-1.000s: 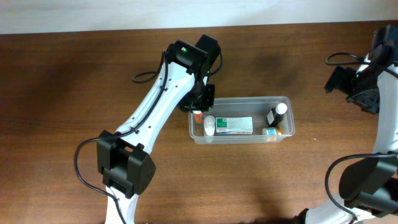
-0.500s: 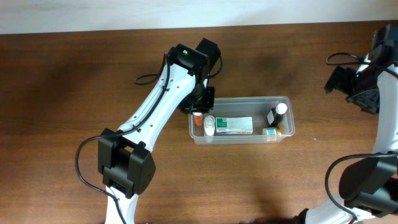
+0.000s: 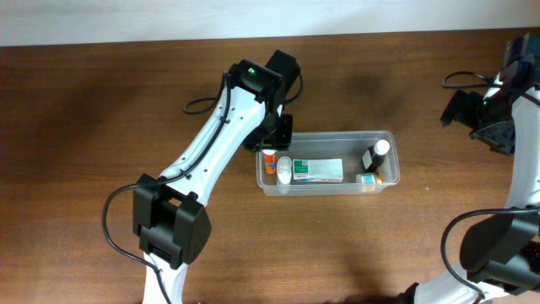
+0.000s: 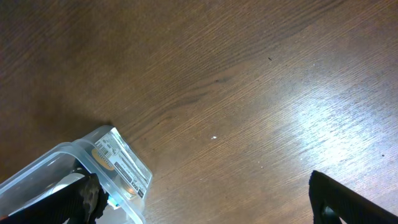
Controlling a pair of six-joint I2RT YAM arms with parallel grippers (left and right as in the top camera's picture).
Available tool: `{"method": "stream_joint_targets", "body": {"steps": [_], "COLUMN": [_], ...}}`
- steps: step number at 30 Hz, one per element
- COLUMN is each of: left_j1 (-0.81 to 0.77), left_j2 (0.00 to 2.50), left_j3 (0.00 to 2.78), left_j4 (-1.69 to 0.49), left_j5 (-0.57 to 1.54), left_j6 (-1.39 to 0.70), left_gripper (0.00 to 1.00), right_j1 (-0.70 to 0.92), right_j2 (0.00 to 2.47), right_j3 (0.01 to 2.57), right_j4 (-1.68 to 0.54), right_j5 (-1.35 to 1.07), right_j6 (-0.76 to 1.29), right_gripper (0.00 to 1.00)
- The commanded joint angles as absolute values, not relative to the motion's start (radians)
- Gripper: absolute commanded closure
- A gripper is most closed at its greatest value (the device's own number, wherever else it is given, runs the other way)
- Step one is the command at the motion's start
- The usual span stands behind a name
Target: Pack container
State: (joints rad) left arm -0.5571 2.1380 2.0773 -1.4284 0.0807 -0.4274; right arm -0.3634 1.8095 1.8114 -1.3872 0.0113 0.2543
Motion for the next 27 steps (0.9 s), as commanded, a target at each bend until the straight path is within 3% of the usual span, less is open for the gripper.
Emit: {"method": "stream_joint_targets", "body": {"steps": [1, 8, 17, 27], "left_j1": [-0.551, -0.496, -0.393, -0.347], "left_j2": [2.160, 2.160, 2.156, 1.938], "left_j3": [2.087, 2.267, 2.593, 2.471], "left_j4": [-1.404, -1.453, -1.688, -1.688], "left_j5": [0.000, -0.006, 0.006, 0.055], "left_j6": [-0.429, -0.424, -0.371, -0.282], "left_gripper": [0.50, 0.44, 0.42, 0.36], "right_j1": [-0.367, -0.367, -0.367, -0.367], "right_j2": [1.814, 1.814, 1.814, 1.814], "right_j3": [1.810, 1.810, 1.810, 1.810], "right_j4": [-1.388, -1.388, -1.388, -1.388], "right_j5": [0.019, 0.019, 0.019, 0.019], "right_j6": [0.256, 0.256, 0.257, 0.257], "right_gripper": [0.02, 0.02, 0.02, 0.02]}}
